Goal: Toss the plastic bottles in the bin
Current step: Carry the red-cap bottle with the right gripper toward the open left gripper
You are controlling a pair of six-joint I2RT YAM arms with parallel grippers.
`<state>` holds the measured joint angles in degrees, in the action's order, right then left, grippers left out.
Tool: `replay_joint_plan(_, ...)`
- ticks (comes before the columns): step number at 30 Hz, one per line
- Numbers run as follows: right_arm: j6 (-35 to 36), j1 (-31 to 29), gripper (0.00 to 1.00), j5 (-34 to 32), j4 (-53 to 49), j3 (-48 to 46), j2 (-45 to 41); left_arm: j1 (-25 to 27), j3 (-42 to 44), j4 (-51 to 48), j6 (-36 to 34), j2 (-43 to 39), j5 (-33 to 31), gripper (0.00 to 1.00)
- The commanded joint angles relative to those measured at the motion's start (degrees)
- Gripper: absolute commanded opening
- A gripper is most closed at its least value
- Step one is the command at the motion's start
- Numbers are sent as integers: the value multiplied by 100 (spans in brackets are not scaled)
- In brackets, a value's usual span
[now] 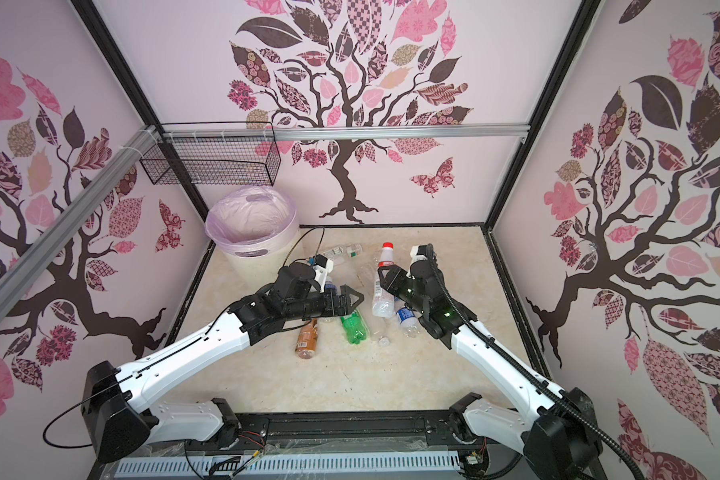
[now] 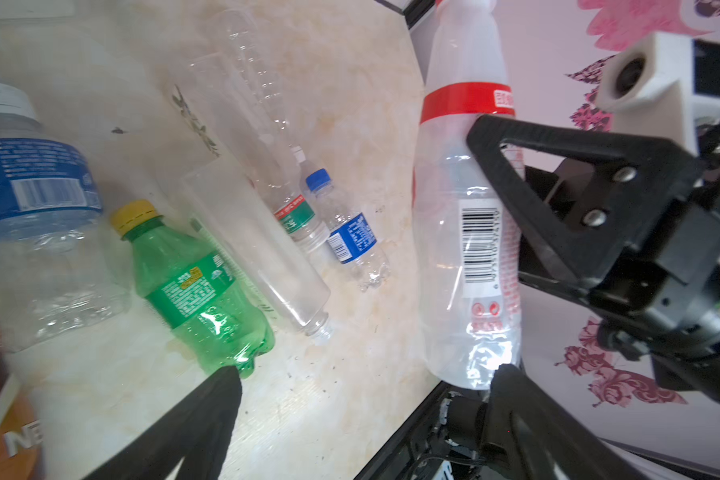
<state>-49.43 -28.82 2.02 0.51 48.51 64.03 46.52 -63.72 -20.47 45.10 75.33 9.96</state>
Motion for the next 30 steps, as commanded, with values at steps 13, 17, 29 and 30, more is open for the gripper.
replay_joint_plan(13, -337, -328, 51, 102, 879, 655, 384, -20, 62, 606, 216, -65, 262, 91)
replay_joint_plan(17, -193, -338, 51, 361, 885, 848, 543, -17, -77, 480, 149, 31, 367, 90)
replay_joint_plan(29, 14, -361, 51, 856, 1285, 906, 790, -34, -358, 650, 166, 367, 678, 77)
replay_joint_plan(30, 21, -361, 51, 870, 1318, 909, 794, -34, -369, 682, 170, 393, 704, 77)
